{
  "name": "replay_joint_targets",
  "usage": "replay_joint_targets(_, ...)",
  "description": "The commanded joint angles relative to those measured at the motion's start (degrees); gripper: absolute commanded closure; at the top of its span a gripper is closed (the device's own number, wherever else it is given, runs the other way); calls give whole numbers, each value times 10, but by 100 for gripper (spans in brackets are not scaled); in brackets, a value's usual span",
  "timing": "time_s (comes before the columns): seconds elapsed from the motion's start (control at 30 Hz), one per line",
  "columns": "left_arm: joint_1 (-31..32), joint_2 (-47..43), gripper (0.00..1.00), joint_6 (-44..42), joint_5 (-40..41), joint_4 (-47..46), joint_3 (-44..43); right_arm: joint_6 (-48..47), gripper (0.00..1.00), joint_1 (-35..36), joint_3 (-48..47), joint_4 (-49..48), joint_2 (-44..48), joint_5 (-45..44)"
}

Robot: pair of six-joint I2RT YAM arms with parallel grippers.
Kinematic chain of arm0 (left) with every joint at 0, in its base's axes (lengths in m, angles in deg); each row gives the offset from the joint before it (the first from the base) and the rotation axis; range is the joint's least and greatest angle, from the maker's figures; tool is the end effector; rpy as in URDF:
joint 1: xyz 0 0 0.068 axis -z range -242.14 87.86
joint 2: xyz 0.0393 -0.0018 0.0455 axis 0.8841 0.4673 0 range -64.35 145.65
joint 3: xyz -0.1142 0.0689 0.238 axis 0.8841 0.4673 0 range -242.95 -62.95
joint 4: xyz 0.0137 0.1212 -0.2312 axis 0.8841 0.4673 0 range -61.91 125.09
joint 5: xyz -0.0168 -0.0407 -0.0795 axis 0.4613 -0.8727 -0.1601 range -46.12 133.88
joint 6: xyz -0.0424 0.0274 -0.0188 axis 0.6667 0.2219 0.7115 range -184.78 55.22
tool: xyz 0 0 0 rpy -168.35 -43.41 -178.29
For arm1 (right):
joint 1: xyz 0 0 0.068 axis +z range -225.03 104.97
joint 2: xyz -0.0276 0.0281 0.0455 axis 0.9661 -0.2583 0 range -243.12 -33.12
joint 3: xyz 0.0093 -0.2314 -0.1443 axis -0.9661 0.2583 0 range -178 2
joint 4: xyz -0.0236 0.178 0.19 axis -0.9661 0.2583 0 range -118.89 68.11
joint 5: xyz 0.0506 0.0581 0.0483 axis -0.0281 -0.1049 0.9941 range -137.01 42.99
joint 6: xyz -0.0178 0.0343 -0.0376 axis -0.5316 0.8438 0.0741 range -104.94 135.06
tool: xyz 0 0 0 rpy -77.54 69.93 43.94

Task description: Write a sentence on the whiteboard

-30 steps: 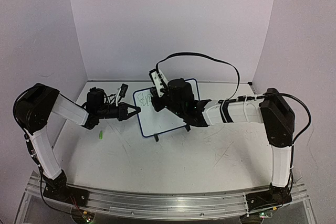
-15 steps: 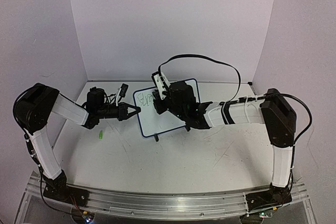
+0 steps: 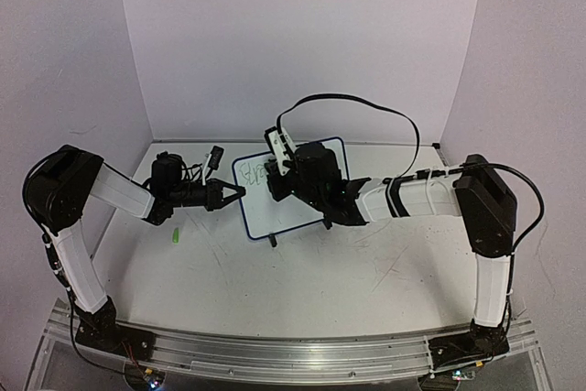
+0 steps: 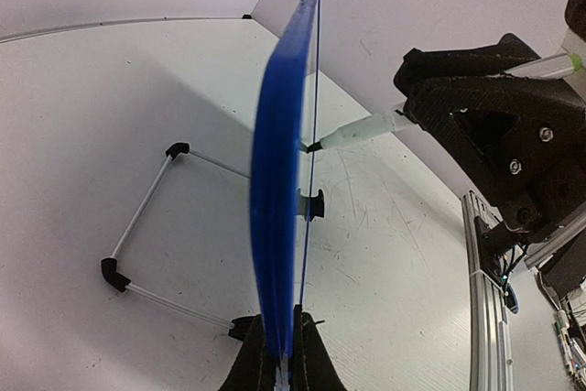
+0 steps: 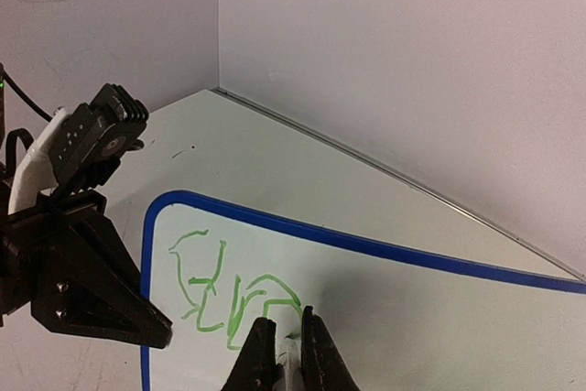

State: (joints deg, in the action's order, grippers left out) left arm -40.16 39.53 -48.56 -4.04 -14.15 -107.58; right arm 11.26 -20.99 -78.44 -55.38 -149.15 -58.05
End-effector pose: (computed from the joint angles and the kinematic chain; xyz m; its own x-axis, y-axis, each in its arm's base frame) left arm 0.3180 -0.1568 0.1614 -0.5145 0.0057 -0.8575 0.7970 0.3722 -0.4757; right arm 0.2859 0.3827 0.2398 -0.0472 -0.1760 -0.9832 -0.6881 0.7192 -0.0957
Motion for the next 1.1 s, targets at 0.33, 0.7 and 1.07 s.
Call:
replay_joint_targets(0.33, 2, -9, 100, -42, 22, 23, -12, 17, 100, 0, -24, 12, -10, 18)
replay_joint_targets(0.7, 2, -12, 100, -44, 23, 24, -9, 13, 100, 0, -61, 13, -31, 17)
replay_joint_targets(1.07, 2, -8, 100, -46, 24, 25, -13, 10, 100, 0, 22, 3, 69, -12)
